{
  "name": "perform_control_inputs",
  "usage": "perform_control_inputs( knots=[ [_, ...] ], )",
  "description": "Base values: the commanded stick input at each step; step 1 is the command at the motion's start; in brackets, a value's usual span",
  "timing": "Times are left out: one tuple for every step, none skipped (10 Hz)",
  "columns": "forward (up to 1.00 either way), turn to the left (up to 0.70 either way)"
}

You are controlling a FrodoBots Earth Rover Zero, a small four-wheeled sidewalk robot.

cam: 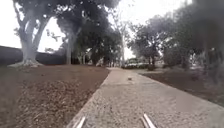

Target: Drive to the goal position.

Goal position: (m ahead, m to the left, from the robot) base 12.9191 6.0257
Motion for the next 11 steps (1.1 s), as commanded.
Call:
perform_control_inputs(
  knots=[
    [1.00, 0.00],
    [1.00, 0.00],
    [1.00, 0.00],
    [1.00, 0.00],
    [1.00, 0.00],
    [1.00, 0.00],
    [1.00, 0.00],
    [1.00, 0.00],
    [1.00, 0.00],
    [1.00, 0.00],
    [1.00, 0.00]
  ],
)
